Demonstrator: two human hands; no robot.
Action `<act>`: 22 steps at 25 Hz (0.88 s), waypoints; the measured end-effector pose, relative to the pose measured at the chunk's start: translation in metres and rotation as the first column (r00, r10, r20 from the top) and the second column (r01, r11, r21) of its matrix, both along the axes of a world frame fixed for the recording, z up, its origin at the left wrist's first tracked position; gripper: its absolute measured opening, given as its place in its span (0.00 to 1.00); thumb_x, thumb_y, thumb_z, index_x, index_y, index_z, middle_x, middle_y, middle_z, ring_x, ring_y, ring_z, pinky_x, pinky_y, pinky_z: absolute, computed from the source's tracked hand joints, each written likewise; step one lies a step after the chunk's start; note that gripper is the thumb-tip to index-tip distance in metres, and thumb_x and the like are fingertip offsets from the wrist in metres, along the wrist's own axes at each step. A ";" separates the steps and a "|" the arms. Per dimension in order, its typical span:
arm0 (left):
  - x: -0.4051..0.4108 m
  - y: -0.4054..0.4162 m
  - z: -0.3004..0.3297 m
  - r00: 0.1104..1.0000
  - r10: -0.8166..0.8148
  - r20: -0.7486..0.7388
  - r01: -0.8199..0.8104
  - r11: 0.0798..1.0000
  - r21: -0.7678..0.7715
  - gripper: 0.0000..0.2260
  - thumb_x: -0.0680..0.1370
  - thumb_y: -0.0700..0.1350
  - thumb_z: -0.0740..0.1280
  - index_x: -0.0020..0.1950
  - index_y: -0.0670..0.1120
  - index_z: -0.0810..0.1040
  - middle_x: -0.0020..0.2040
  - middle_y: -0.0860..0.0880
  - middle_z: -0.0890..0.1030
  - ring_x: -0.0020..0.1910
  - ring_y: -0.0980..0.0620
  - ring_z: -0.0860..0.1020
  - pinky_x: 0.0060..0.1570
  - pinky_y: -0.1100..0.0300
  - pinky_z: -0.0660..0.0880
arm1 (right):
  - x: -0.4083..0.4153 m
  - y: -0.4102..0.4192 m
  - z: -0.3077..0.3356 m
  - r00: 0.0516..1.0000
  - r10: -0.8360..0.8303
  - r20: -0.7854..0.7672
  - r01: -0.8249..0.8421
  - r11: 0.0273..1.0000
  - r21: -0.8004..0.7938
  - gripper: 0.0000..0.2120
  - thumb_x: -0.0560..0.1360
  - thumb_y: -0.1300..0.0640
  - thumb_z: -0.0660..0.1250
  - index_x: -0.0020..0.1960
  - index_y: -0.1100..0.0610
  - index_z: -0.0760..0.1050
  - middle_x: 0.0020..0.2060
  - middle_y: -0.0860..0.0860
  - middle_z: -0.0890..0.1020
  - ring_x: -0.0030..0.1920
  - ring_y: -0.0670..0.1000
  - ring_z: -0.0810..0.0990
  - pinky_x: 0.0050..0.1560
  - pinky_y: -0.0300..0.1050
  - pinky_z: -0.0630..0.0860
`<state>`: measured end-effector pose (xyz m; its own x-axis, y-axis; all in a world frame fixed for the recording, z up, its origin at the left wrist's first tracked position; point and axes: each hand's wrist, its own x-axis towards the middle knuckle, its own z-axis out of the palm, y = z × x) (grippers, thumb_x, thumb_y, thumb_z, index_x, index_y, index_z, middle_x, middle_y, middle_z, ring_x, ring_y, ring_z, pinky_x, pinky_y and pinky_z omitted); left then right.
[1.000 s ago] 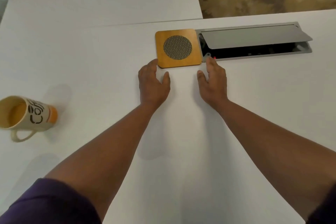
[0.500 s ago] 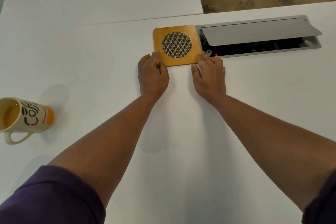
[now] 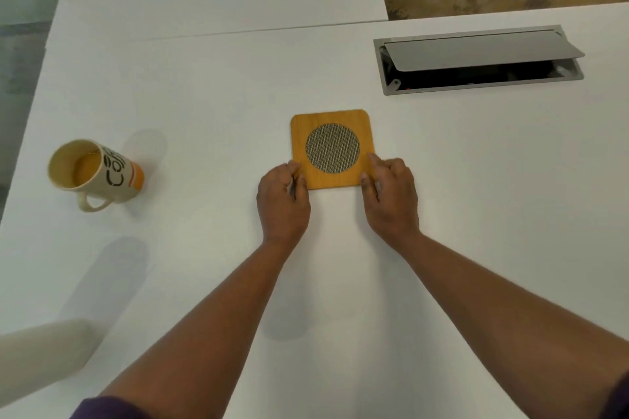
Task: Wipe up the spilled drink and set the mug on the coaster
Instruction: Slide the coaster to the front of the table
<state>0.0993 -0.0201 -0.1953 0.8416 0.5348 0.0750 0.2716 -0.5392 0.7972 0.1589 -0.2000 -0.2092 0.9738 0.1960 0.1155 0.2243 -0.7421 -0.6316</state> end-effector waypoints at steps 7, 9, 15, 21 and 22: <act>-0.091 0.000 -0.003 0.997 -0.036 -0.067 0.041 0.996 0.075 0.13 0.79 0.37 0.69 0.63 0.42 0.81 0.61 0.44 0.82 0.62 0.46 0.78 0.64 0.66 0.66 | -0.093 -0.005 0.003 0.998 -0.020 -0.063 0.021 1.000 0.021 0.23 0.80 0.52 0.63 0.72 0.61 0.71 0.52 0.55 0.75 0.51 0.56 0.76 0.51 0.49 0.76; -0.110 0.000 -0.006 0.997 -0.036 -0.072 0.042 0.995 0.088 0.13 0.79 0.37 0.70 0.64 0.42 0.81 0.61 0.44 0.82 0.63 0.46 0.77 0.65 0.73 0.63 | -0.107 -0.008 0.002 0.998 -0.004 -0.059 0.005 1.000 0.016 0.23 0.80 0.52 0.64 0.71 0.61 0.71 0.52 0.55 0.75 0.51 0.55 0.76 0.51 0.47 0.76; -0.154 -0.005 -0.007 0.990 -0.086 -0.110 0.099 0.988 0.115 0.20 0.78 0.45 0.71 0.69 0.42 0.78 0.68 0.44 0.77 0.69 0.46 0.72 0.70 0.54 0.69 | -0.135 -0.017 -0.001 0.998 0.054 -0.007 -0.055 0.998 -0.006 0.20 0.79 0.54 0.67 0.68 0.62 0.75 0.59 0.57 0.76 0.59 0.56 0.75 0.58 0.55 0.77; -0.160 -0.009 -0.007 0.982 -0.102 -0.158 0.118 0.988 0.095 0.23 0.78 0.45 0.73 0.72 0.44 0.75 0.73 0.48 0.75 0.77 0.51 0.63 0.73 0.50 0.65 | -0.145 -0.018 0.000 0.995 0.098 -0.020 -0.099 0.992 -0.079 0.24 0.78 0.49 0.68 0.71 0.59 0.74 0.73 0.57 0.72 0.71 0.56 0.66 0.71 0.55 0.67; -0.159 -0.009 -0.007 0.985 -0.092 -0.148 0.106 0.991 0.086 0.22 0.78 0.45 0.73 0.71 0.44 0.76 0.72 0.48 0.76 0.76 0.53 0.63 0.72 0.51 0.66 | -0.144 -0.019 0.000 0.995 0.096 -0.018 -0.097 0.993 -0.066 0.24 0.78 0.49 0.68 0.70 0.59 0.75 0.73 0.56 0.73 0.71 0.56 0.66 0.70 0.56 0.68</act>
<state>-0.0600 -0.0291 -0.2019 0.8958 0.4445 -0.0050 0.3210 -0.6390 0.6991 0.0153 -0.2188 -0.2093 0.9514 0.2958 0.0852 0.2880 -0.7578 -0.5854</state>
